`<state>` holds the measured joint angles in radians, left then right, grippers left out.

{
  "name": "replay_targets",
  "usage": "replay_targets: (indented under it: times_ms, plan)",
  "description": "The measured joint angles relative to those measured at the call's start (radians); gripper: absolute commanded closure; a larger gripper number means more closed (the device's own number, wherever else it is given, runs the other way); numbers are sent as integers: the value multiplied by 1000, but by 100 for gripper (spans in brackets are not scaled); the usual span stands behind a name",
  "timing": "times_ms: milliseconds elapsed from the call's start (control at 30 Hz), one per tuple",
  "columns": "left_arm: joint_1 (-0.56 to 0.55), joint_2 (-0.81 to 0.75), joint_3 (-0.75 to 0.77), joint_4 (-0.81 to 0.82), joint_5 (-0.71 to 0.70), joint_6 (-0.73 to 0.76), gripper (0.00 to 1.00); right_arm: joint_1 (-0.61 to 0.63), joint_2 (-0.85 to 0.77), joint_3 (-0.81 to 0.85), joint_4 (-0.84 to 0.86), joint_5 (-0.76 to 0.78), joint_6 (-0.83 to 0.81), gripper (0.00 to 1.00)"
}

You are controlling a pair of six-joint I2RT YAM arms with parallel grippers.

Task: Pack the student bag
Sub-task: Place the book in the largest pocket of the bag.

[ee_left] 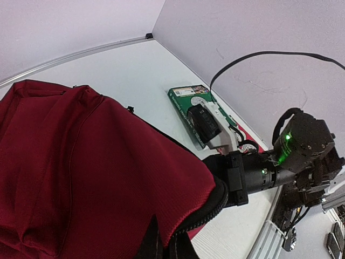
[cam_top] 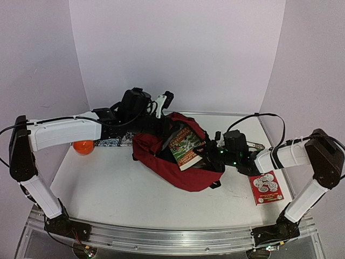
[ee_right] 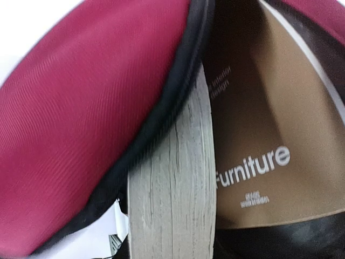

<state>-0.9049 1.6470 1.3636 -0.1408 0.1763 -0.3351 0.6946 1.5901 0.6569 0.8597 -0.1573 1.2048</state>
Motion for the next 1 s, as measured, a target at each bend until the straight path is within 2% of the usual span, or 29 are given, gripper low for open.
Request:
replay_targets:
  times_ms: [300, 467, 533, 733, 1000]
  plan:
    - [0, 0, -7, 4, 91, 29, 100, -24, 43, 31, 17, 20, 22, 96]
    - [0, 0, -32, 11, 119, 30, 100, -28, 66, 62, 8, 49, 23, 87]
    - [0, 0, -41, 11, 114, 29, 100, -30, 85, 76, 3, 49, 22, 82]
    - [0, -2, -46, 11, 60, 16, 100, -30, 96, 81, -29, 70, 7, 56]
    - [5, -3, -46, 11, -9, -17, 95, -2, 44, 72, -206, 120, -90, 36]
